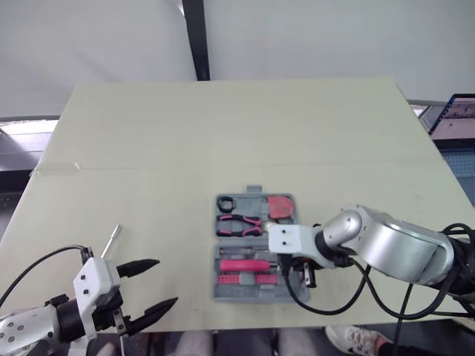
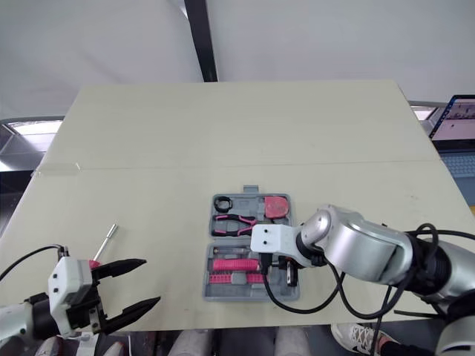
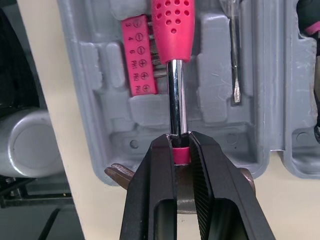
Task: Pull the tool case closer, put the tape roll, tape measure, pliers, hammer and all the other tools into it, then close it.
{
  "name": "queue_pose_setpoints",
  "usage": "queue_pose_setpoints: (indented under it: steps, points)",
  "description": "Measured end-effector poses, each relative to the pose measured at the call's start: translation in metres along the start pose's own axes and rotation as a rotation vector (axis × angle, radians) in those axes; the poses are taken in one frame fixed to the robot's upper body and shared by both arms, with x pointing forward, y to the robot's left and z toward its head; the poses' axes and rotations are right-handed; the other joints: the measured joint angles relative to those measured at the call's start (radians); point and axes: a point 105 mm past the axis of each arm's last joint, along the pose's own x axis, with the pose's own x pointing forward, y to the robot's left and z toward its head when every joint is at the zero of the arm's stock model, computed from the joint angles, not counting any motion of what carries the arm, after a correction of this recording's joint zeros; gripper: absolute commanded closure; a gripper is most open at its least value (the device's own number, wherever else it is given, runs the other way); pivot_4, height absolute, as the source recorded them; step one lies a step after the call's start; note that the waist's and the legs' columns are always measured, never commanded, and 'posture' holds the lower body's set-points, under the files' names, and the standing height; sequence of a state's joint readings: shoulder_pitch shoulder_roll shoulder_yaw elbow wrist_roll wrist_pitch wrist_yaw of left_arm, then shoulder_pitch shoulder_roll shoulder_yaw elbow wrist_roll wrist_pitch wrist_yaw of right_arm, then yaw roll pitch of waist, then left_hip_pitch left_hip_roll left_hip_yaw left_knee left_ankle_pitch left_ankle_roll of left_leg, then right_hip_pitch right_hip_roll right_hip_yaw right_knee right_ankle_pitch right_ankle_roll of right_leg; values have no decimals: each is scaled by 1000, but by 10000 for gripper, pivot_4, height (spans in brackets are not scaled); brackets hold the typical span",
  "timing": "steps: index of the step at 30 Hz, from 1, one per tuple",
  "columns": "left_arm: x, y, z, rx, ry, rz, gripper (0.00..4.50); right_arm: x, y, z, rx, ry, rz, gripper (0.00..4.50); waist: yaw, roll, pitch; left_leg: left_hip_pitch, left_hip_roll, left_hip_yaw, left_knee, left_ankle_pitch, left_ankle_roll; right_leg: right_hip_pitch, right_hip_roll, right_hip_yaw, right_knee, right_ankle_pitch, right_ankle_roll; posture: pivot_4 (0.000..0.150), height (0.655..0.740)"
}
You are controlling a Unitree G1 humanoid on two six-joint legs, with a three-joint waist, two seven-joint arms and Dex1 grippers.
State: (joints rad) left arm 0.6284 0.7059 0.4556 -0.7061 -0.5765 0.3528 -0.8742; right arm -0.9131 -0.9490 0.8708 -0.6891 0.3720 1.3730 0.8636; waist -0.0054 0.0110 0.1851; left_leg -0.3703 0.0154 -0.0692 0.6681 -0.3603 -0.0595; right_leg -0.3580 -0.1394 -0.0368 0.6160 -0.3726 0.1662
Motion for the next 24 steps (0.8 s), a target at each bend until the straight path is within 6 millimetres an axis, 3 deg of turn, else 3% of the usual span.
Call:
queue_pose_setpoints:
  steps: [24]
  points:
    - [4,-3,-2,6,-4,-10,0,8,1,8,-7,-14,14,44653,-1,0,0,0,0,0,0,0,0,-1,0,0,2,0,-1,1500,7400]
